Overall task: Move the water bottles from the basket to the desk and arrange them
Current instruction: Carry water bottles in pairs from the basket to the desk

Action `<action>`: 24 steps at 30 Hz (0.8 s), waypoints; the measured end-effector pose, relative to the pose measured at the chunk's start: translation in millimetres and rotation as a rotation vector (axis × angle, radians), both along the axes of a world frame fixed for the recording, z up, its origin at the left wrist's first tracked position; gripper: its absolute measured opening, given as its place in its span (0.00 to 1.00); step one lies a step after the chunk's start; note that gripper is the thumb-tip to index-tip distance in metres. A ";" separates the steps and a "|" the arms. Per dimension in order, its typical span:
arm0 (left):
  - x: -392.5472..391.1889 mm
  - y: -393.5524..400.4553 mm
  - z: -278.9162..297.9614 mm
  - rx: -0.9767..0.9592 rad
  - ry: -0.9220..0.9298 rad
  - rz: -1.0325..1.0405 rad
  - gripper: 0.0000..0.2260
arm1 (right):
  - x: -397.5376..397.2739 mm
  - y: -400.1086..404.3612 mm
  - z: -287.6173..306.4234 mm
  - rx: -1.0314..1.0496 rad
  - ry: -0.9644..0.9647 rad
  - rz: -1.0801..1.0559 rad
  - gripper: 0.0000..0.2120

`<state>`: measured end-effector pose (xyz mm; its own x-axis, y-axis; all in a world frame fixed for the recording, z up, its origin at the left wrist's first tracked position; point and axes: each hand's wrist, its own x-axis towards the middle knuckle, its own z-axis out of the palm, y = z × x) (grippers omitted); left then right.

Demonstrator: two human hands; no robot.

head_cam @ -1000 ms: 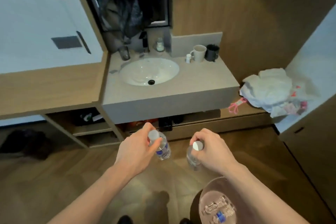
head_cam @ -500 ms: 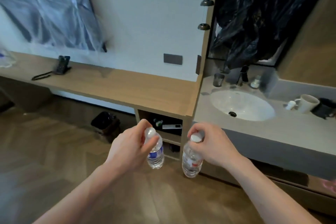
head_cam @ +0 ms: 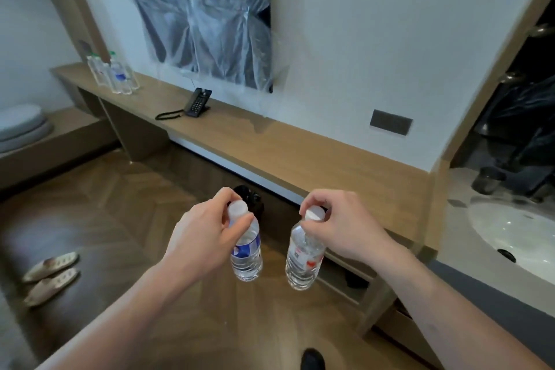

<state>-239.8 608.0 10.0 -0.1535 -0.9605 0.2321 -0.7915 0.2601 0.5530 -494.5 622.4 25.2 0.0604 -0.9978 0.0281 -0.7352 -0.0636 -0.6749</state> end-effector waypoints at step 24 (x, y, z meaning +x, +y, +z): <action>181.5 -320.0 13.8 -0.032 0.091 0.472 0.07 | 198.7 -433.6 -5.0 -0.042 0.058 0.465 0.05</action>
<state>-58.4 288.1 23.7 0.3194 -0.9128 0.2547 -0.7762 -0.0978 0.6229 -295.8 188.8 20.2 0.5037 -0.8624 0.0508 -0.6588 -0.4215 -0.6231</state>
